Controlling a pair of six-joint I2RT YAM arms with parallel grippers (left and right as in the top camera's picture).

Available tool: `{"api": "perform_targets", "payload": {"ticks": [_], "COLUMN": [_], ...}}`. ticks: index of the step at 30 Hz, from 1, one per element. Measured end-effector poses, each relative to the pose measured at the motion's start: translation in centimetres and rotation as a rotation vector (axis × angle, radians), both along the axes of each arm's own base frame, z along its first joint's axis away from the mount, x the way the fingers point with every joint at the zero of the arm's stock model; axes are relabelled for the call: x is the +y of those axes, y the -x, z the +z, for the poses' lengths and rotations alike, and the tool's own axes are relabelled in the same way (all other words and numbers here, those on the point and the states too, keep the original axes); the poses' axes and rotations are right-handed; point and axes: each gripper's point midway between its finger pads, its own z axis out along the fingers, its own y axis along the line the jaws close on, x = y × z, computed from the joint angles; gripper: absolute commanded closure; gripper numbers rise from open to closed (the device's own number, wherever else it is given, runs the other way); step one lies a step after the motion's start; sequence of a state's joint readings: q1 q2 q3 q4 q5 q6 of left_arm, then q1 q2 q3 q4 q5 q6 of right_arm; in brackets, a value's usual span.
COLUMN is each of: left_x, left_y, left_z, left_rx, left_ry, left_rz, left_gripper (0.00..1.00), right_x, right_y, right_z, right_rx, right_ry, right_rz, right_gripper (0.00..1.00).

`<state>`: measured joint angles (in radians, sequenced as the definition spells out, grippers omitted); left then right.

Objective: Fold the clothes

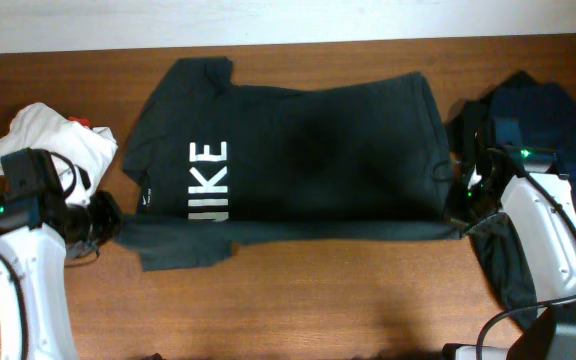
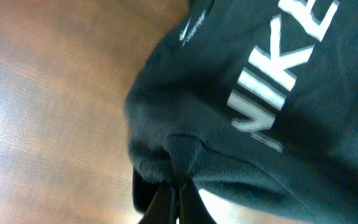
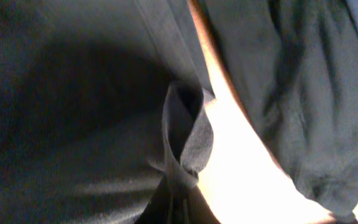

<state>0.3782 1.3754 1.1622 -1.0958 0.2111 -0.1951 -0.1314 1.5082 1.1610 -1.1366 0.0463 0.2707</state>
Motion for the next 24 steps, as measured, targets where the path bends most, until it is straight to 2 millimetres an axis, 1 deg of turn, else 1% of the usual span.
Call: {"api": "perform_targets", "payload": {"ticks": [1, 2, 5, 8, 10, 13, 15, 18, 19, 20, 21, 22, 23, 24], "left_x": [0.1, 0.1, -0.3, -0.6, -0.5, -0.3, -0.4, -1.0, -1.6, -2.0, -2.5, -2.8, -3.1, -3.3], "left_y": [-0.7, -1.9, -4.3, -6.8, -8.5, -10.5, -12.1, -13.3, -13.7, -14.1, -14.4, -14.7, -15.2, -15.6], "left_z": [-0.6, -1.2, -3.4, -5.4, -6.3, -6.3, -5.5, -4.9, -4.7, -4.6, -4.6, -4.5, -4.4, -4.3], "left_rx": [-0.001, -0.016, -0.031, -0.064, -0.105, -0.183, -0.264, -0.313, -0.329, -0.340, -0.347, -0.356, -0.368, -0.379], "left_ry": [0.011, 0.033, 0.110, 0.175, 0.190, 0.195, 0.199, 0.191, 0.185, 0.179, 0.165, 0.149, 0.128, 0.106], "left_rz": [0.001, -0.004, -0.019, -0.039, -0.050, -0.069, -0.094, -0.126, -0.145, -0.160, -0.175, -0.186, -0.197, -0.205], "left_gripper": [1.00, 1.00, 1.00, 1.00, 1.00, 1.00, 1.00, 1.00, 0.99, 0.99, 0.98, 0.95, 0.86, 0.71], "right_x": [0.1, 0.3, 0.7, 0.7, 0.6, 0.6, 0.5, 0.4, 0.3, 0.3, 0.3, 0.2, 0.2, 0.2], "right_y": [-0.9, -2.1, -4.2, -6.7, -8.6, -10.8, -11.9, -13.3, -13.7, -14.0, -14.3, -14.6, -14.8, -15.1], "right_z": [0.1, 0.2, 0.2, -0.7, -1.6, -2.1, -2.4, -2.4, -2.6, -2.7, -2.9, -3.0, -3.1, -3.3], "right_rx": [-0.037, -0.087, -0.158, -0.216, -0.255, -0.319, -0.349, -0.394, -0.406, -0.413, -0.417, -0.427, -0.431, -0.435], "right_ry": [-0.006, -0.021, -0.044, -0.052, -0.052, -0.055, -0.053, -0.048, -0.046, -0.045, -0.043, -0.042, -0.040, -0.040], "right_rz": [0.012, 0.032, 0.065, 0.085, 0.092, 0.099, 0.102, 0.105, 0.105, 0.107, 0.109, 0.111, 0.112, 0.111], "right_gripper": [0.95, 0.95, 0.96, 0.95, 0.95, 0.95, 0.95, 0.93, 0.90, 0.90, 0.87, 0.77, 0.54, 0.46]}}
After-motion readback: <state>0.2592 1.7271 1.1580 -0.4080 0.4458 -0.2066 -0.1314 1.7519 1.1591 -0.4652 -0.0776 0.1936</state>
